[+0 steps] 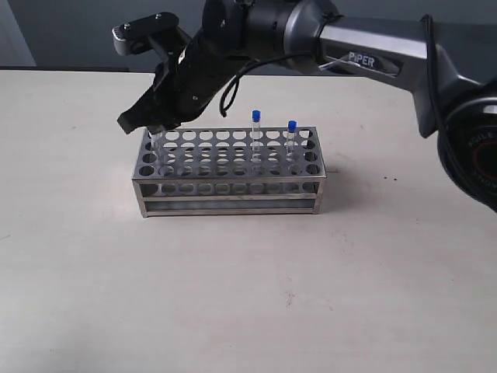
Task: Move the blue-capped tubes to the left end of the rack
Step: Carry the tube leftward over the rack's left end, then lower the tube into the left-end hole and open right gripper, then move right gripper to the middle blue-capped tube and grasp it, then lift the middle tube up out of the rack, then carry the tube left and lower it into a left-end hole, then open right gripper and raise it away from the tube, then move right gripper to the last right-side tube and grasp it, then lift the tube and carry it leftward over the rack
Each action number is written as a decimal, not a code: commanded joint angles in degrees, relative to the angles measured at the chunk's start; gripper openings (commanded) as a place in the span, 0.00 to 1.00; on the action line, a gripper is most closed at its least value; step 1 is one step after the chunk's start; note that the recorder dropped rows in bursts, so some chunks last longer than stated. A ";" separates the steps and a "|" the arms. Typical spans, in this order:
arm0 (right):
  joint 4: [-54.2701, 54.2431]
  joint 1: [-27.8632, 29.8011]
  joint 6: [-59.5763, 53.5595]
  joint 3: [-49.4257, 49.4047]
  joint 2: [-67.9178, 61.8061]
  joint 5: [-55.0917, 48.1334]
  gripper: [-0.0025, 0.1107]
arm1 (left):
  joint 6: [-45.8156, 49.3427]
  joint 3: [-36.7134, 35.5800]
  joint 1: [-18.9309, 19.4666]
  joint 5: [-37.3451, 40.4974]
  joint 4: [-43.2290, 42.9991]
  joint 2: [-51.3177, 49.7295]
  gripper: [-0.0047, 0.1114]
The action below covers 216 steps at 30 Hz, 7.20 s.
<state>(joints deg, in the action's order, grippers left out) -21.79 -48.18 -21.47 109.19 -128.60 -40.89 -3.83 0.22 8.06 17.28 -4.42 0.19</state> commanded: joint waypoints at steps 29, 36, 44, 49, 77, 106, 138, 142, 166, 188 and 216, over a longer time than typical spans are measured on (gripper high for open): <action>-2.55 -0.50 -0.36 0.23 4.27 -8.76 0.37 | -0.10 -0.22 -0.26 -0.64 0.31 -0.19 0.04; 22.43 1.61 17.77 0.23 9.04 -14.73 0.37 | -0.10 -0.22 -0.26 -0.64 0.31 -0.19 0.04; 24.21 6.99 19.84 0.23 5.53 -14.18 0.37 | -0.10 -0.22 -0.26 -0.64 0.31 -0.19 0.04; 24.21 6.99 19.96 0.23 3.49 -14.56 0.37 | -0.10 -0.22 -0.26 -0.64 0.31 -0.19 0.04; 28.13 6.89 23.12 0.23 2.92 -14.51 0.02 | -0.10 -0.22 -0.26 -0.64 0.31 -0.19 0.04; 19.96 -4.49 15.72 0.33 10.95 -6.86 0.02 | -0.10 -0.22 -0.26 -0.64 0.31 -0.19 0.04; 12.61 -4.62 10.62 3.68 -1.31 -7.50 0.31 | -0.10 -0.22 -0.26 -0.64 0.31 -0.19 0.04; 12.34 -4.52 11.00 3.68 -0.58 -8.26 0.45 | -0.10 -0.22 -0.26 -0.64 0.31 -0.19 0.04; 34.05 5.67 26.53 1.90 9.67 -26.76 0.31 | -0.10 -0.22 -0.26 -0.64 0.31 -0.19 0.04; 31.80 10.18 24.19 -6.25 4.87 -18.78 0.16 | -0.10 -0.22 -0.26 -0.64 0.31 -0.19 0.04; 26.23 1.35 18.46 -6.13 19.36 -10.45 0.02 | -0.10 -0.22 -0.26 -0.64 0.31 -0.19 0.04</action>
<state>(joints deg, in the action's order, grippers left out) 7.48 -45.09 -0.39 103.10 -109.86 -54.17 -3.83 0.22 8.06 17.28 -4.42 0.19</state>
